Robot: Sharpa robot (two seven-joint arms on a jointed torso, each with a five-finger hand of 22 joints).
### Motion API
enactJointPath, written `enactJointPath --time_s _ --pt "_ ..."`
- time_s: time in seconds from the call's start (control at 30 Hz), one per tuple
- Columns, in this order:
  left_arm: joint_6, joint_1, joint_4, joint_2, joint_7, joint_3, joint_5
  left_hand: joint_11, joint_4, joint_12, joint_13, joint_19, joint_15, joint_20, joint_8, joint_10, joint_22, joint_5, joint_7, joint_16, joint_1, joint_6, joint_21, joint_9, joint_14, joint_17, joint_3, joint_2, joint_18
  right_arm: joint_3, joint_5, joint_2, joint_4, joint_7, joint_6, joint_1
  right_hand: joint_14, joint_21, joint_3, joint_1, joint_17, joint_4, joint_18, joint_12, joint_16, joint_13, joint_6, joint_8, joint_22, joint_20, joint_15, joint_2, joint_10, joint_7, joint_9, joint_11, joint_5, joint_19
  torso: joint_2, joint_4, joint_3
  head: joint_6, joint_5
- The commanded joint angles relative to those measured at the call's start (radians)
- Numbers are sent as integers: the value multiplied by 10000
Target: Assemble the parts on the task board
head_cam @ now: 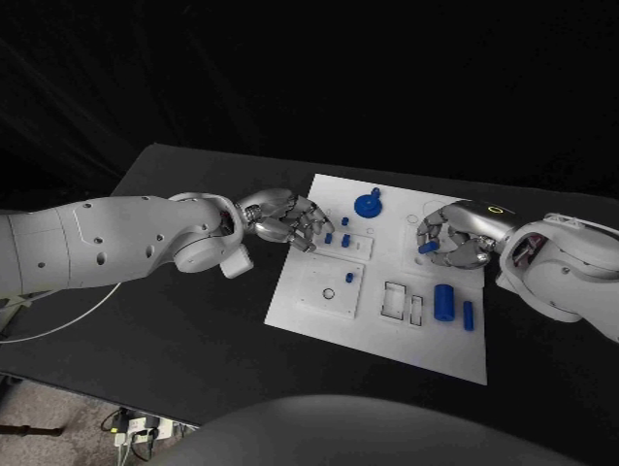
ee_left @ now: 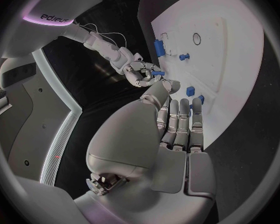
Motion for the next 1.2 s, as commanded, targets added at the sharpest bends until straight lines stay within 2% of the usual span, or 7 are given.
enactJointPath --time_s 0.03,0.43,0.73,0.87,1.0,1.13,1.2 --pt "160 2 3 28 9 5 8 -33 73 -39 -17 39 -16 59 46 70 168 -45 59 -46 -95 -6 45 -13 61 -8 -2 36 81 1 270 -27 88 -70 232 77 -91 -24 54 -70 -23 31 -86 3 -50 -19 102 -1 1127 -52 12 37 61 46 1094 -23 -60 -44 -5 -6 -1 2 -5" --pt "83 2 -18 -12 13 5 17 -25 101 -38 -38 56 -11 67 62 103 165 -61 65 -44 -97 3 43 -22 77 -22 12 58 90 5 1182 -116 836 -432 1091 561 -197 -206 108 -152 -170 69 -53 -78 -173 -73 104 -44 1078 -48 17 25 47 26 1134 -23 -195 -178 -1 -11 7 2 71" --pt "-314 2 -30 -115 263 4 146 -30 148 -39 -102 99 -18 81 106 214 186 -84 127 -33 -41 30 71 -47 151 -62 71 126 113 34 1934 612 1284 -488 1409 780 -163 -232 113 -184 -120 83 -49 -88 -132 -86 104 -61 1070 -46 17 20 73 20 1135 -25 -214 -195 -21 13 11 2 129" --pt "-739 1 -30 -198 523 4 295 -54 466 -36 -200 205 -28 127 173 401 151 -621 181 22 -231 72 64 -88 258 -100 12 150 155 40 2133 1032 1303 -498 1548 781 -156 -242 115 -194 -111 88 -46 -93 -124 -90 102 -68 1067 -46 17 20 77 19 1135 -25 -219 -201 -22 15 3 2 192" --pt "-1167 1 -66 -290 1041 3 1058 -126 1464 -169 -492 522 -38 297 233 813 -211 -1431 68 76 -672 369 -265 -204 515 -186 -5 116 278 43 2217 1477 1246 -533 1707 730 -142 -232 117 -198 -91 90 -48 -97 -106 -94 100 -72 1070 -46 17 21 78 18 1134 -25 -221 -195 -8 12 -7 2 236" --pt "-1485 2 -114 -357 1592 5 1732 -125 3482 -1273 -1548 1110 -57 653 -120 1368 -1062 -1867 136 -1368 -641 914 -1066 -569 969 -1200 399 -543 603 52 2118 1857 1074 -590 1795 558 -135 -274 135 -223 -95 95 -39 -143 -103 -123 74 -120 1058 -45 17 23 63 19 1122 -21 -225 -217 -6 19 -12 2 216" --pt "-1612 3 -125 -382 1803 5 1920 -100 4081 -1762 -1995 1202 10 701 -157 1389 -1342 -2112 30 -2156 -378 1077 -1361 -627 1003 -1787 490 -783 739 58 2004 2037 958 -604 1797 443 -135 -288 139 -225 -97 93 -36 -152 -103 -129 67 -130 1054 -45 17 20 59 19 1118 -20 -222 -224 -4 18 -17 2 219"
